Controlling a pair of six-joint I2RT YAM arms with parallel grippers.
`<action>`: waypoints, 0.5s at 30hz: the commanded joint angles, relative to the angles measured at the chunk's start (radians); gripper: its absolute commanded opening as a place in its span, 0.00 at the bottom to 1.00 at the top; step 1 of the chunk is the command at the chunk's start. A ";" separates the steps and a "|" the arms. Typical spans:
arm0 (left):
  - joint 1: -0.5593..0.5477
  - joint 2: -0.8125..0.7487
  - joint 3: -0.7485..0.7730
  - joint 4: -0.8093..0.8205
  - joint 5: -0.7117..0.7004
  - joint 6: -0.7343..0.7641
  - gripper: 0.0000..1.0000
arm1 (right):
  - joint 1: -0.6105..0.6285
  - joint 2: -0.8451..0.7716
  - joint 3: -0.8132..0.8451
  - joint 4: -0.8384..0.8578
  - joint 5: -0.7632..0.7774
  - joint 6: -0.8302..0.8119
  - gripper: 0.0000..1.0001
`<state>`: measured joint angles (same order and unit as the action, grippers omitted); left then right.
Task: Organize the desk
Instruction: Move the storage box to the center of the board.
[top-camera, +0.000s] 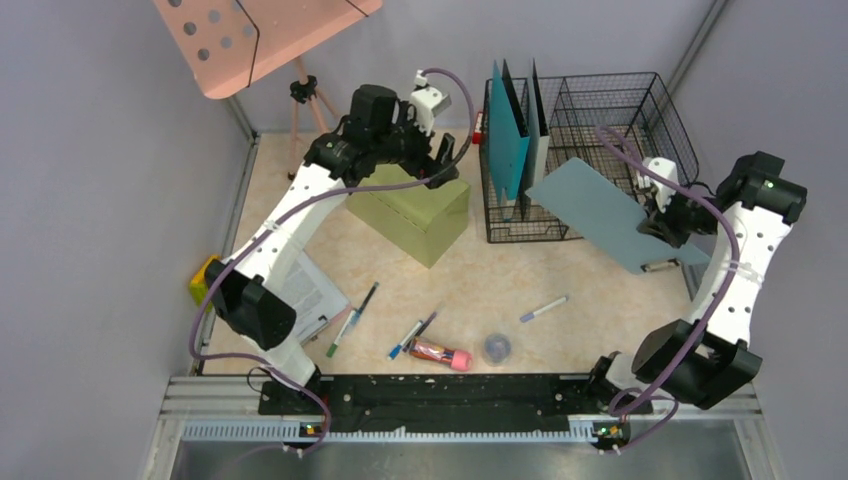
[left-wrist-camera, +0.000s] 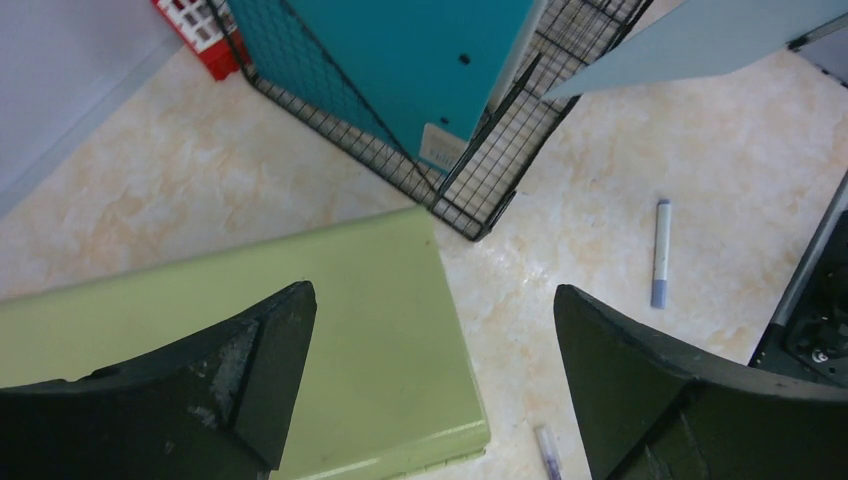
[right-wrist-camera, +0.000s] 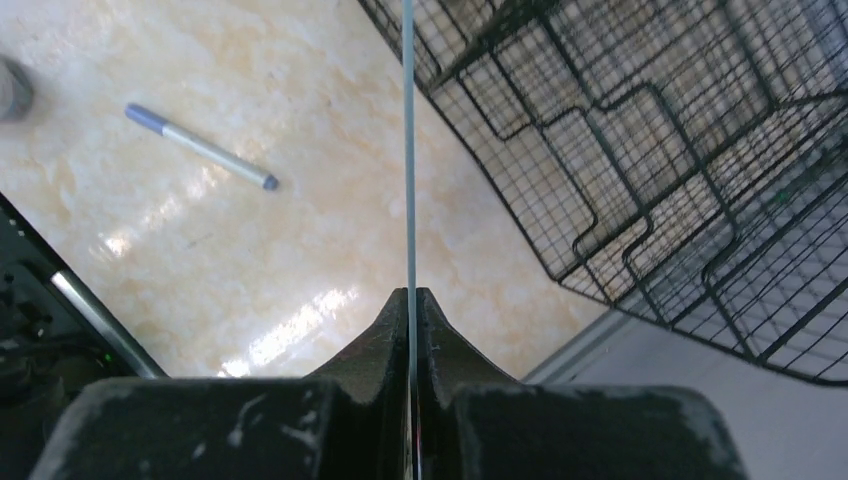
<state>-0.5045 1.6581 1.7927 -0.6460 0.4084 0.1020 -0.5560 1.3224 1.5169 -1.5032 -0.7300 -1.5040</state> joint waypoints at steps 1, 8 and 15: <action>-0.046 0.055 0.113 0.068 0.086 0.000 0.94 | 0.060 -0.021 0.091 -0.006 -0.163 0.091 0.00; -0.088 0.067 0.128 0.127 0.231 0.089 0.97 | 0.241 -0.045 0.090 -0.005 -0.203 0.218 0.00; -0.108 0.058 0.101 0.116 0.378 0.166 0.99 | 0.348 -0.030 0.111 -0.005 -0.283 0.313 0.00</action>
<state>-0.6048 1.7306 1.8805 -0.5743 0.6529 0.2031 -0.2520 1.3106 1.5688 -1.5112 -0.9012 -1.2594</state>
